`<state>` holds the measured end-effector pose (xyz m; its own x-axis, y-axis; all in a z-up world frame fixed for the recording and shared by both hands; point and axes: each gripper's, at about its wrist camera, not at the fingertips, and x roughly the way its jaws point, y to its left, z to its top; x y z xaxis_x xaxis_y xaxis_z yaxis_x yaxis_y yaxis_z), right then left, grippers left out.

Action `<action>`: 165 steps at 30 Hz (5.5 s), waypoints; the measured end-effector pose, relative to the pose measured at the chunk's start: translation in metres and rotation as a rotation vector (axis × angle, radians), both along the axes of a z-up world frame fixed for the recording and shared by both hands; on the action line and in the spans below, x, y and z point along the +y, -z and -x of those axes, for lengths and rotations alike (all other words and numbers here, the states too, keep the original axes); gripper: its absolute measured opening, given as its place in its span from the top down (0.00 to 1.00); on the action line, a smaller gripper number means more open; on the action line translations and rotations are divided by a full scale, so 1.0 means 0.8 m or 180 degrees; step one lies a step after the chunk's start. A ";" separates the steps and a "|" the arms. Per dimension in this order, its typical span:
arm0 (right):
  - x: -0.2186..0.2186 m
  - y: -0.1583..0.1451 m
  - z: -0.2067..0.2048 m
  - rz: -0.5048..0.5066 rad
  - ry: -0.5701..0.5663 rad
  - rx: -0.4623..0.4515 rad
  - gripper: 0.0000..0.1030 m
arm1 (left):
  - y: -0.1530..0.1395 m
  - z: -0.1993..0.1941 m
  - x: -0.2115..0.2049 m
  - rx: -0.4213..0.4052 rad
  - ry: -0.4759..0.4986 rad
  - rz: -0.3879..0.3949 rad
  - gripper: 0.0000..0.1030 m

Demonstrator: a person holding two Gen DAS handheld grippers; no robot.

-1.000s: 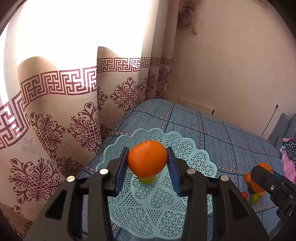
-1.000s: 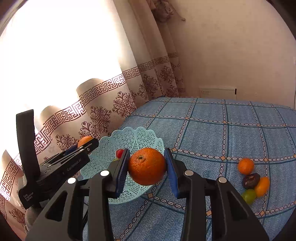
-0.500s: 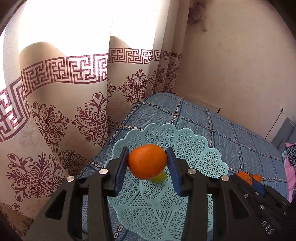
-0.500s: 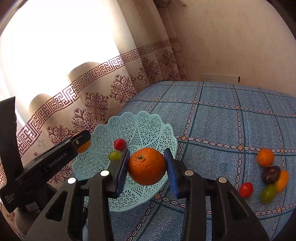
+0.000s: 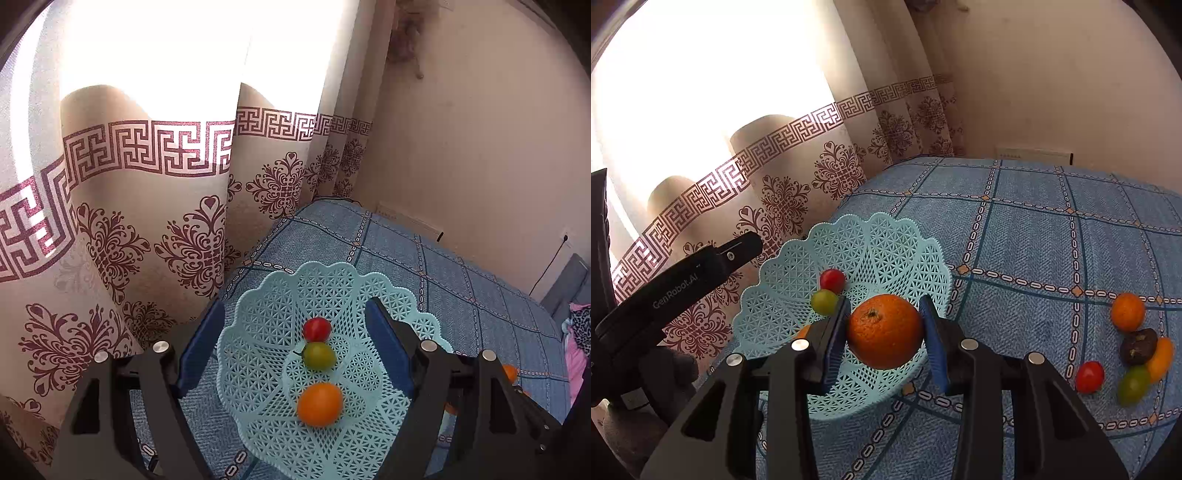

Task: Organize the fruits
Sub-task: 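Carry both oranges to the teal basket and open both grippers over it, then move both grippers back from the basket toward the fruit pile, then close the right gripper on an orange while the left gripper approaches a red tomato, then grasp the dark brown fruit with the left gripper while the right gripper holds the orange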

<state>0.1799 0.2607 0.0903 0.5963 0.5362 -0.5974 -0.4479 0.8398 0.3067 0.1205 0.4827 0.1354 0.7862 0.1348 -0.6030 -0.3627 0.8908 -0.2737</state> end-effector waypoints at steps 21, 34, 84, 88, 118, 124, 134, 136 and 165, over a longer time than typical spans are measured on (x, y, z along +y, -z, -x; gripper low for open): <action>-0.041 -0.023 0.014 -0.0208 0.0262 -0.0146 0.36 | -0.011 0.005 -0.009 -0.0077 -0.0009 -0.0029 0.09; -0.115 -0.054 -0.004 -0.0094 0.0733 -0.0185 0.36 | -0.019 0.006 -0.035 -0.0139 0.0176 -0.0093 0.06; -0.303 0.080 -0.050 -0.0266 0.1322 0.1208 0.48 | -0.012 -0.035 -0.225 0.0248 0.1726 0.0005 0.05; -0.300 0.083 -0.051 -0.0249 0.1323 0.1218 0.49 | -0.011 -0.037 -0.234 0.0271 0.1762 -0.0054 0.05; -0.338 0.079 -0.043 -0.0582 0.1426 0.1170 0.67 | 0.015 -0.069 -0.296 0.0534 0.1941 -0.0170 0.05; -0.324 0.091 -0.048 -0.0535 0.1331 0.1287 0.65 | 0.022 -0.076 -0.302 0.0580 0.1928 -0.0131 0.05; -0.332 0.110 -0.053 -0.0922 0.1320 0.1407 0.65 | 0.028 -0.082 -0.304 0.0613 0.1929 -0.0107 0.05; -0.336 0.107 -0.050 -0.0945 0.1365 0.1392 0.65 | 0.031 -0.085 -0.306 0.0634 0.1935 -0.0114 0.05; -0.397 0.074 -0.029 -0.0624 0.2255 0.0980 0.66 | 0.077 -0.141 -0.394 0.1023 0.2204 0.0096 0.29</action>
<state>0.2033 -0.0571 0.0313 0.6581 0.2036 -0.7249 0.3015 0.8110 0.5014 0.2332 0.1677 0.0736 0.4705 -0.3451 -0.8121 0.2099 0.9377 -0.2769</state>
